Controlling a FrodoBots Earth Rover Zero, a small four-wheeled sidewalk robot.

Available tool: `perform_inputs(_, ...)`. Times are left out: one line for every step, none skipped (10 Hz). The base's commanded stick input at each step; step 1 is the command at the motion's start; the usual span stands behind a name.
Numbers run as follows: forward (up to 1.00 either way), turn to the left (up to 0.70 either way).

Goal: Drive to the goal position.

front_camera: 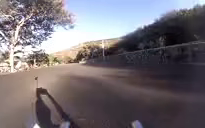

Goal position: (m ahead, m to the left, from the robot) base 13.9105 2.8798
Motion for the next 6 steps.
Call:
perform_inputs(0.50,0.00)
perform_inputs(0.50,0.00)
perform_inputs(0.50,0.00)
perform_inputs(0.50,0.00)
perform_inputs(0.50,0.00)
perform_inputs(0.50,0.00)
